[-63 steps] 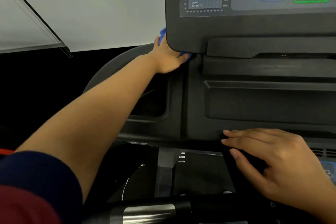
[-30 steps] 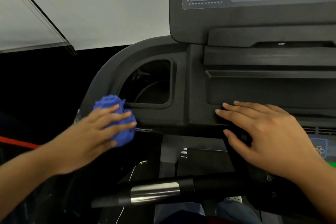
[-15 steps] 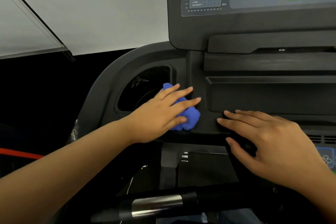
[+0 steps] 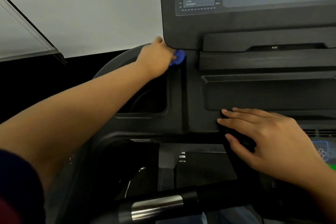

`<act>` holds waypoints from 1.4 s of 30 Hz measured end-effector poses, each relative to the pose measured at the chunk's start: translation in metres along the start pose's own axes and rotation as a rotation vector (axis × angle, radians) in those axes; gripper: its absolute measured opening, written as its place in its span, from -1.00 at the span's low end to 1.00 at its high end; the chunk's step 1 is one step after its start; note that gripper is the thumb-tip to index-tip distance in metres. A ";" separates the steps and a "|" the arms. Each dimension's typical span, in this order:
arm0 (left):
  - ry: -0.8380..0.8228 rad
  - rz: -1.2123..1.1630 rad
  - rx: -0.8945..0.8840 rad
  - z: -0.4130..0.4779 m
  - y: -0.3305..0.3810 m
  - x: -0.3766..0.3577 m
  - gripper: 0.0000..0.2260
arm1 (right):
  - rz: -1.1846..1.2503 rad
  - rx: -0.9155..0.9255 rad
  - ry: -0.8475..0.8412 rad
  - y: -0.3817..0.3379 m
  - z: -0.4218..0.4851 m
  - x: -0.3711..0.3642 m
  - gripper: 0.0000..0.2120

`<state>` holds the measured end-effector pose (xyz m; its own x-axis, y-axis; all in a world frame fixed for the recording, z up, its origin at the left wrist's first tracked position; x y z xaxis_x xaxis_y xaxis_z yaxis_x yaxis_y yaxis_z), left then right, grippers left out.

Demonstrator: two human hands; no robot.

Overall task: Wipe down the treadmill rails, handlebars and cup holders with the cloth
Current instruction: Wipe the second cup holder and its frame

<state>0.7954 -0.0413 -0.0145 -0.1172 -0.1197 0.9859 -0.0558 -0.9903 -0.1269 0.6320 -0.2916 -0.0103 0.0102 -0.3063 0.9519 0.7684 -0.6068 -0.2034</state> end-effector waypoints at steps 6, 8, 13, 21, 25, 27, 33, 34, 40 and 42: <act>0.100 -0.072 0.047 0.030 -0.081 0.019 -0.64 | 0.010 0.016 0.005 0.001 -0.001 0.001 -0.65; -0.121 -0.209 0.031 0.020 -0.102 0.008 -0.60 | 0.012 0.018 0.005 0.001 -0.001 0.001 -0.65; -0.193 -0.448 0.140 -0.002 -0.127 -0.017 -0.64 | 0.034 0.011 0.019 0.000 -0.001 0.002 -0.65; -0.182 -0.384 -0.385 -0.050 -0.072 -0.006 -0.54 | 0.044 0.009 0.023 0.000 0.000 0.001 -0.66; -0.136 -0.097 -0.671 -0.062 -0.052 -0.003 -0.61 | 0.041 0.008 0.025 0.000 0.000 0.002 -0.66; -0.115 -0.017 -0.771 -0.067 -0.060 0.001 -0.59 | 0.046 0.004 0.022 0.000 -0.001 0.001 -0.66; -0.195 0.310 -0.861 -0.072 -0.054 -0.024 -0.58 | 0.043 0.006 0.029 0.002 0.000 0.000 -0.66; -0.173 0.356 -0.845 -0.070 -0.050 -0.028 -0.62 | 0.041 0.007 0.031 0.002 -0.001 0.000 -0.66; -0.130 0.549 -0.873 -0.066 -0.047 -0.031 -0.51 | 0.029 0.023 0.051 0.004 -0.001 -0.003 -0.67; -0.148 0.608 -0.821 -0.067 -0.046 -0.028 -0.49 | 0.042 0.020 0.045 0.005 -0.001 -0.006 -0.65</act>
<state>0.7350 0.0123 -0.0440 -0.2321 -0.6462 0.7270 -0.6943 -0.4135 -0.5891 0.6355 -0.2934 -0.0168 0.0144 -0.3644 0.9311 0.7807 -0.5777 -0.2382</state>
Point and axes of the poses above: each hand's wrist, its own z-axis towards the middle knuckle, its own x-axis out of the back of the hand, y = z × x, the point moved 4 cm from there along z, towards the middle knuckle, and after that the axes turned 10 degrees about x, right-handed, at the moved point
